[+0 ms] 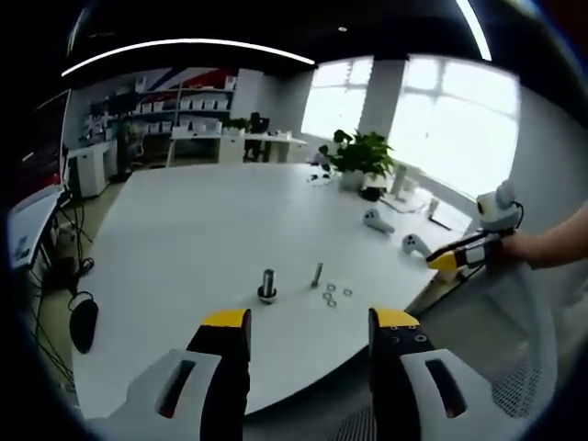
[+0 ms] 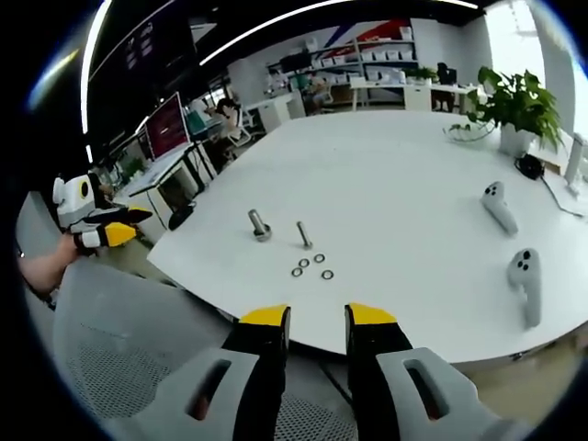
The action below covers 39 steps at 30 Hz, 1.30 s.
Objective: Place the washer onto the threaded stud by aligning its center hole with the stud, sliding it down to the base, and recovering from edge contact or off-axis alignment until the washer reaches the visible bottom stop.
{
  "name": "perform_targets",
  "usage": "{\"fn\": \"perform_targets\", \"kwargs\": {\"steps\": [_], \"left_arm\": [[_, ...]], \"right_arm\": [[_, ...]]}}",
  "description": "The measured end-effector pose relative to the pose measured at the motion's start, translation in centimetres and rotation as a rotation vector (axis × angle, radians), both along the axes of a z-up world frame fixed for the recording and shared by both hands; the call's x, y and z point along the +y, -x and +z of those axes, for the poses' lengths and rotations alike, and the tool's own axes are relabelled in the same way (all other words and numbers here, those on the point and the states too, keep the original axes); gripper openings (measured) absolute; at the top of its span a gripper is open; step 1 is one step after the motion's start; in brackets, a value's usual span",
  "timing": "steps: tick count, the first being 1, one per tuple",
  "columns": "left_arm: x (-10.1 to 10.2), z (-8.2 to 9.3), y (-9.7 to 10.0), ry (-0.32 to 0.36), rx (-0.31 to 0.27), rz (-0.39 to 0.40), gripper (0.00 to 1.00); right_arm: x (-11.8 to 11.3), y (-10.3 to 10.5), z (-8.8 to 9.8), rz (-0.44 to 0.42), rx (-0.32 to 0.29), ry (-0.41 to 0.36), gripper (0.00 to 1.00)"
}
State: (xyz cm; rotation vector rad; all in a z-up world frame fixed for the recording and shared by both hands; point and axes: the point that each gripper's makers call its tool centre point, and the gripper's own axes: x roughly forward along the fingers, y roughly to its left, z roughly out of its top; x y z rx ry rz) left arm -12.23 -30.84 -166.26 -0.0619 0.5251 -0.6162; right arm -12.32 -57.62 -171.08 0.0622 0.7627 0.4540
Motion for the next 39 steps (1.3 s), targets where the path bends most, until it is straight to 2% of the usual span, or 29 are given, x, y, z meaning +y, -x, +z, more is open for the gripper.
{"fn": "perform_targets", "kwargs": {"steps": [11, 20, 24, 31, 34, 39], "left_arm": [[-0.1, -0.4, 0.1, -0.019, 0.012, -0.009, 0.49], [0.2, -0.7, 0.3, -0.029, 0.023, -0.008, 0.49], [0.3, -0.2, 0.1, -0.018, 0.004, 0.005, 0.48], [0.6, -0.4, -0.2, -0.021, 0.014, 0.011, 0.48], [0.5, -0.6, 0.0, -0.032, 0.015, 0.005, 0.47], [0.7, -0.7, -0.2, -0.029, 0.026, 0.014, 0.47]], "right_arm": [[0.1, 0.0, 0.1, -0.001, 0.002, -0.014, 0.27], [0.2, 0.3, -0.4, 0.003, 0.032, 0.004, 0.28], [0.2, 0.4, -0.5, 0.012, 0.044, 0.018, 0.29], [1.6, 0.1, -0.3, 0.089, 0.071, 0.012, 0.32], [1.5, 0.8, -1.6, 0.171, 0.140, 0.061, 0.34], [1.6, -0.6, -2.0, 0.177, 0.168, 0.054, 0.35]]}}
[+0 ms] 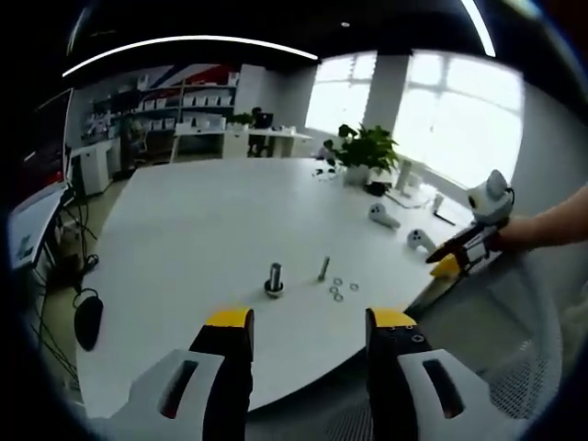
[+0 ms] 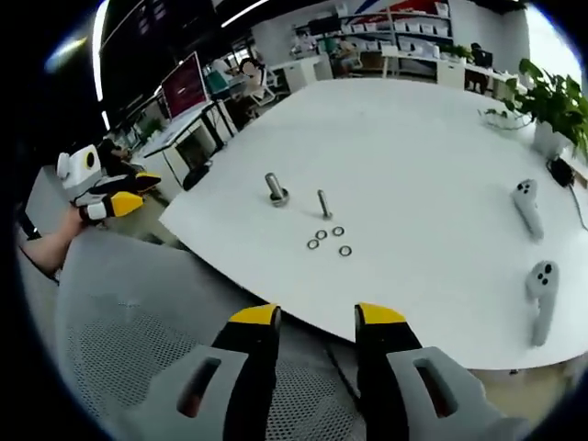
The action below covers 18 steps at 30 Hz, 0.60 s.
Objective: Place the washer onto the threaded stud by aligning its center hole with the stud, sliding it down to the base, and recovering from edge contact or off-axis alignment until the washer reaches the visible bottom stop.
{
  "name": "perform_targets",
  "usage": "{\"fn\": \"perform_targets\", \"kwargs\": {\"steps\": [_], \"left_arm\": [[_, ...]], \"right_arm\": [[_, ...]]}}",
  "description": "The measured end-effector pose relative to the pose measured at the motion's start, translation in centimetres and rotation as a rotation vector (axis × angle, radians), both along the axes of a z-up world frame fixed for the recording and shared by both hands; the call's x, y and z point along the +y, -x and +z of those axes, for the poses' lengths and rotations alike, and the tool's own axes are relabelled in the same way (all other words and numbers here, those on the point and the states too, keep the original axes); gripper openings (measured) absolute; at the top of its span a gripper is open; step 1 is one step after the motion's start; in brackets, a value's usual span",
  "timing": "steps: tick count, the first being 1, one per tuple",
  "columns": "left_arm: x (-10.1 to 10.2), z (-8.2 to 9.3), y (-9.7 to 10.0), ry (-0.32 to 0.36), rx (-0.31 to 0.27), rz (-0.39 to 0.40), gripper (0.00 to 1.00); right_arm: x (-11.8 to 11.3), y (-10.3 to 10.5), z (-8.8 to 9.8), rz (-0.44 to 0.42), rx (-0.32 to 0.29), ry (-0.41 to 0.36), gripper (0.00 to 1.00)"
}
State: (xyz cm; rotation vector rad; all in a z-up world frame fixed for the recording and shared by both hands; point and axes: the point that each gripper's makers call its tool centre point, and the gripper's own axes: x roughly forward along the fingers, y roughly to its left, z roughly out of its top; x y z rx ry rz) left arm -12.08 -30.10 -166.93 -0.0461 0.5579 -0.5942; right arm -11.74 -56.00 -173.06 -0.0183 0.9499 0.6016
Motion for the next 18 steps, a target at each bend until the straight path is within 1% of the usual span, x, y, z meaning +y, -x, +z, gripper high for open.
{"fn": "perform_targets", "kwargs": {"steps": [1, 2, 3, 5, 7, 10, 13, 15, 18], "left_arm": [[0.0, 0.0, 0.0, 0.001, -0.002, 0.000, 0.47], [0.0, 0.1, 0.0, 0.000, -0.006, -0.001, 0.47], [0.0, 0.0, 0.1, -0.003, -0.006, -0.001, 0.47], [0.0, -0.1, 0.2, -0.005, -0.002, 0.001, 0.47], [0.2, -0.1, 0.1, -0.009, -0.001, 0.009, 0.47], [0.3, -0.2, 0.0, -0.013, 0.002, 0.013, 0.47], [0.2, -0.3, 0.1, -0.020, 0.009, 0.004, 0.46], [0.1, -0.3, 0.2, -0.021, 0.010, -0.001, 0.46], [0.1, -0.5, 0.1, -0.026, 0.017, -0.002, 0.46]], "right_arm": [[-0.1, -0.2, -0.1, 0.011, 0.003, 0.015, 0.35], [-0.5, -0.6, -0.4, 0.021, 0.008, 0.049, 0.35], [-0.4, -1.1, -0.6, 0.025, 0.001, 0.051, 0.35], [-0.5, -1.8, -0.8, 0.024, 0.007, 0.048, 0.35], [-0.1, -2.5, -1.1, 0.009, 0.023, 0.022, 0.35], [1.1, -4.0, -1.4, -0.032, 0.045, -0.039, 0.35], [2.0, -5.3, -2.2, -0.039, 0.046, -0.044, 0.35], [2.5, -5.8, -3.0, -0.008, 0.039, -0.001, 0.35], [3.2, -6.3, -4.6, 0.090, 0.025, 0.085, 0.33]]}}
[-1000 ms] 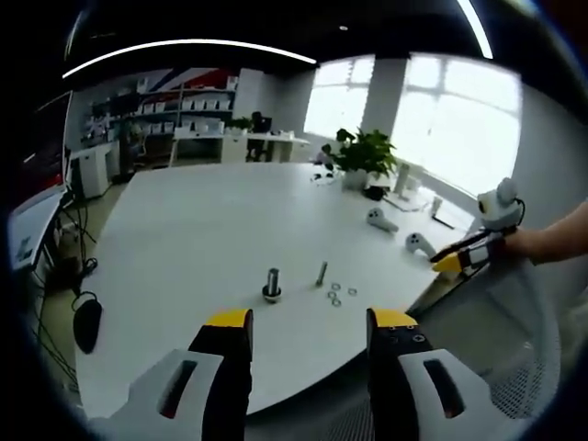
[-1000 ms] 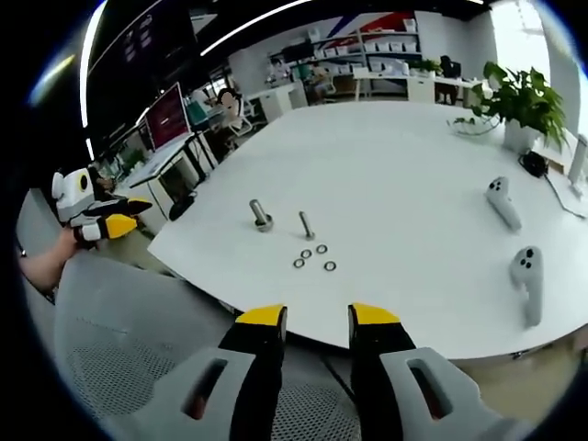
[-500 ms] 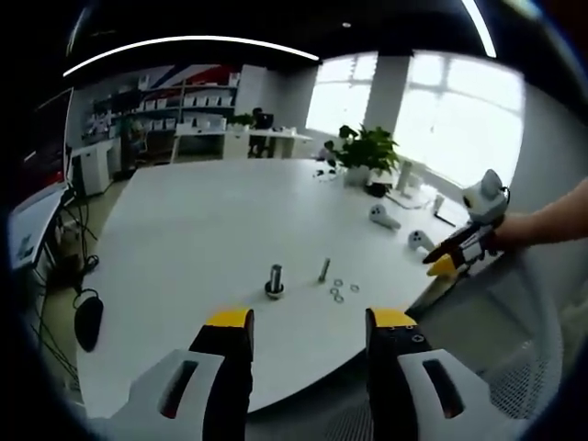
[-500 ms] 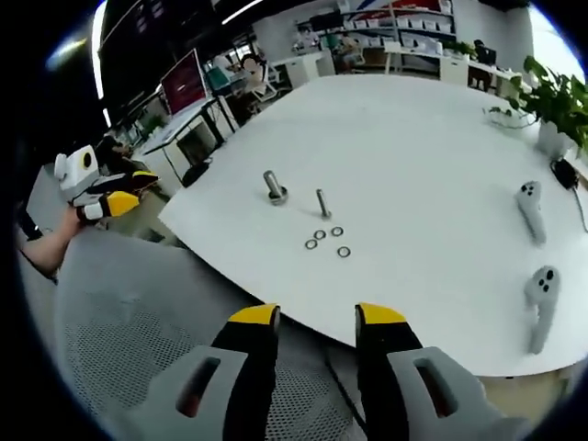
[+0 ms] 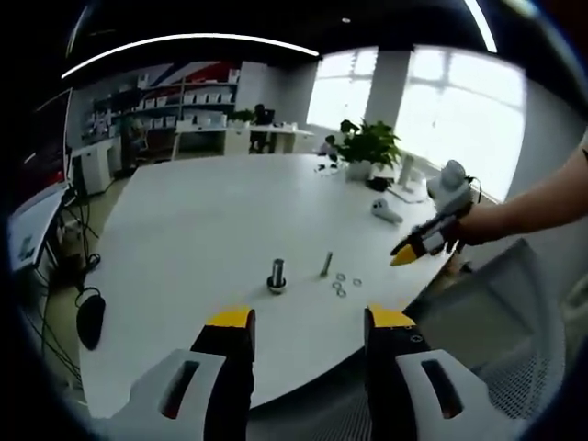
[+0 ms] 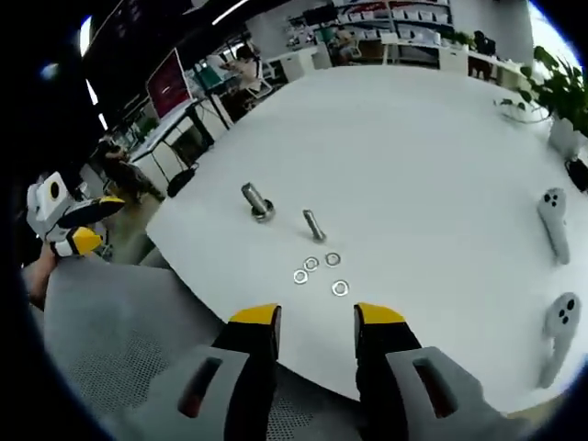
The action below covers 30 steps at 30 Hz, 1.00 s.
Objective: Place the washer onto the threaded stud by aligning its center hole with the stud, sliding it down to the base, and recovering from edge contact or off-axis alignment until the washer reaches the visible bottom stop.
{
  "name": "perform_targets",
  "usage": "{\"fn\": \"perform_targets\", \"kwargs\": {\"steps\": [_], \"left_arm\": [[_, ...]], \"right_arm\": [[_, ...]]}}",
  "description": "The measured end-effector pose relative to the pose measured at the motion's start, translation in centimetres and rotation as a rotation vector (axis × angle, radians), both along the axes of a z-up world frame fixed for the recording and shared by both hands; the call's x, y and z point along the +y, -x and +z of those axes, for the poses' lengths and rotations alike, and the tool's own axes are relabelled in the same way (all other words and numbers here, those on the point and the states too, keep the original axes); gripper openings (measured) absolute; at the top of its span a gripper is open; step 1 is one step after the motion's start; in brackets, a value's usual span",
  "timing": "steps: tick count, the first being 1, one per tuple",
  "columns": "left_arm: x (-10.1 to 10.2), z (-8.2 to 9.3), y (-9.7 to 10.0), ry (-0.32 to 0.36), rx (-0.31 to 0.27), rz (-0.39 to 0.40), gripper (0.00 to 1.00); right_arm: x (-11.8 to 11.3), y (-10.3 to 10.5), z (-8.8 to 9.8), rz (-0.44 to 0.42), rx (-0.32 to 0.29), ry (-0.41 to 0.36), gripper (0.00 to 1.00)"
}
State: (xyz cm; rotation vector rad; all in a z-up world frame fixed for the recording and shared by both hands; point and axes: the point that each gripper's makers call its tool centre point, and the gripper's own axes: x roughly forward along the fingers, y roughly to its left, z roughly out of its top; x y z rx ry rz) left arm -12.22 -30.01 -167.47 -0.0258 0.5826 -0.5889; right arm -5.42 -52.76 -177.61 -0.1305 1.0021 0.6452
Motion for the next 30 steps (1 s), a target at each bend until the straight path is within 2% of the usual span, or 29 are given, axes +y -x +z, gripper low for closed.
{"fn": "perform_targets", "kwargs": {"steps": [6, 8, 10, 13, 15, 20, 24, 27, 28, 29, 30], "left_arm": [[0.0, -0.1, 0.0, -0.003, 0.007, 0.002, 0.44], [0.1, -0.1, 0.0, -0.006, 0.004, 0.004, 0.44], [0.1, -0.2, 0.0, -0.006, 0.007, 0.005, 0.44], [0.1, -0.3, 0.0, -0.012, 0.010, 0.006, 0.44], [0.1, -0.4, 0.1, -0.014, 0.013, 0.004, 0.44], [0.2, -0.4, 0.1, -0.014, 0.014, 0.007, 0.44], [0.2, -0.4, 0.1, -0.015, 0.014, 0.005, 0.44], [0.2, -0.5, 0.1, -0.017, 0.017, 0.005, 0.44], [0.2, -0.5, 0.1, -0.017, 0.017, 0.005, 0.44], [0.3, -0.5, 0.1, -0.017, 0.017, 0.006, 0.44], [0.3, -0.5, 0.1, -0.017, 0.017, 0.007, 0.43]], "right_arm": [[0.9, -0.2, -2.9, 0.168, -0.006, 0.121, 0.32], [0.6, -0.2, -4.0, 0.200, 0.015, 0.171, 0.31], [0.7, -0.6, -4.6, 0.205, 0.009, 0.178, 0.31], [0.3, -1.0, -5.6, 0.207, 0.035, 0.184, 0.29], [0.2, -1.3, -5.7, 0.199, 0.037, 0.184, 0.27], [-0.3, -1.7, -6.8, 0.192, 0.070, 0.216, 0.29], [-0.4, -1.7, -7.2, 0.209, 0.070, 0.242, 0.30], [0.4, -1.5, -7.4, 0.202, 0.088, 0.196, 0.29], [0.3, -1.2, -7.6, 0.203, 0.111, 0.205, 0.29], [0.3, -1.8, -7.3, 0.248, 0.067, 0.232, 0.27], [0.1, -1.7, -7.6, 0.239, 0.077, 0.249, 0.27]]}}
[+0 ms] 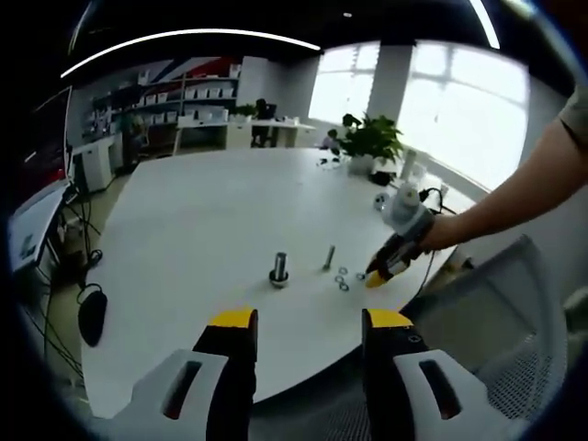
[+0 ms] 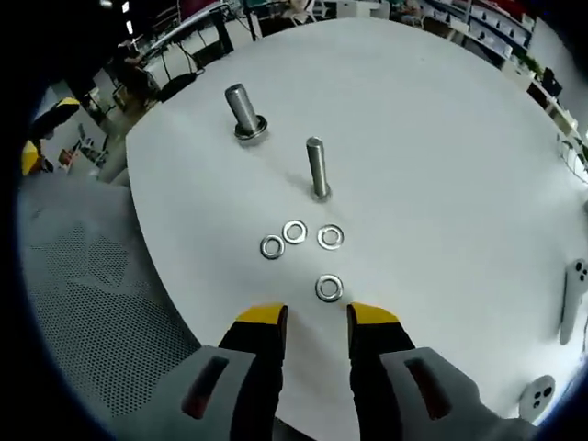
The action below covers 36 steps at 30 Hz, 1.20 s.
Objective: Place the washer onto the threaded stud by aligning its center hole with the stud, sliding it down to the base, and recovering from edge contact or off-axis alignment until the washer reaches the visible bottom stop.
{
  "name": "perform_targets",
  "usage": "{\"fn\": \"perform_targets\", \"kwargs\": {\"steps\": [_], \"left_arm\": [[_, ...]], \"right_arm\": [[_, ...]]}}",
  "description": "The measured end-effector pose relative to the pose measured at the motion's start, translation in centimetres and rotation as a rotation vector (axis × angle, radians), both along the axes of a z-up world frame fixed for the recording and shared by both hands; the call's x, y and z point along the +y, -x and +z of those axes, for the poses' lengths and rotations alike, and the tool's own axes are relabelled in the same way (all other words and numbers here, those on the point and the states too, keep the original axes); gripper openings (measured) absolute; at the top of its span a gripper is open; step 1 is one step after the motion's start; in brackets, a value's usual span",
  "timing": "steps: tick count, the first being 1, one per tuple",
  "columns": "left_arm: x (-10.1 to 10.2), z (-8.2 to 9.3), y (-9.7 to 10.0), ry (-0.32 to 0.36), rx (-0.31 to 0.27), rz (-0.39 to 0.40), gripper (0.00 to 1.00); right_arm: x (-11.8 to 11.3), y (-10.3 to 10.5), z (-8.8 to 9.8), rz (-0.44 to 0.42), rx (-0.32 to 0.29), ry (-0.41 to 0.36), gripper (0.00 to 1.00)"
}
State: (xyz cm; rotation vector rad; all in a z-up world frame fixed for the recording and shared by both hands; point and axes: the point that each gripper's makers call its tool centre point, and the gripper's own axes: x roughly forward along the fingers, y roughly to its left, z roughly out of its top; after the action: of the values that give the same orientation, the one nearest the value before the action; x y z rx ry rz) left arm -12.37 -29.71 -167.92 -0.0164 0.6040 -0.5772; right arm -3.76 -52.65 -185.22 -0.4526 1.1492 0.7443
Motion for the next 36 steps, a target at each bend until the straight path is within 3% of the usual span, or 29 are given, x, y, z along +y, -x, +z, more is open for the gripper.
{"fn": "perform_targets", "kwargs": {"steps": [9, 11, 15, 20, 21, 29, 36], "left_arm": [[0.0, -0.2, 0.1, 0.001, 0.014, -0.004, 0.41], [-0.1, -0.3, 0.2, -0.002, 0.019, -0.010, 0.41], [-0.2, -0.4, 0.2, -0.008, 0.022, -0.016, 0.40], [-0.1, -0.5, 0.3, -0.012, 0.030, -0.013, 0.39], [-0.1, -0.5, 0.2, -0.011, 0.029, -0.011, 0.39], [-0.2, -0.6, 0.3, -0.014, 0.035, -0.017, 0.38], [-0.2, -0.8, 0.4, -0.019, 0.040, -0.023, 0.38]], "right_arm": [[0.9, -0.4, 0.3, -0.009, 0.023, -0.029, 0.31], [0.7, -0.4, 0.2, 0.072, 0.025, 0.008, 0.30], [0.7, -0.6, 0.0, 0.146, -0.002, 0.061, 0.28], [1.0, -0.7, 0.0, 0.158, -0.007, 0.062, 0.27], [1.1, -0.7, 0.0, 0.226, -0.010, 0.070, 0.27], [1.4, -0.7, -0.2, 0.310, 0.041, 0.146, 0.26], [1.0, -0.8, -0.3, 0.462, 0.100, 0.270, 0.22]]}}
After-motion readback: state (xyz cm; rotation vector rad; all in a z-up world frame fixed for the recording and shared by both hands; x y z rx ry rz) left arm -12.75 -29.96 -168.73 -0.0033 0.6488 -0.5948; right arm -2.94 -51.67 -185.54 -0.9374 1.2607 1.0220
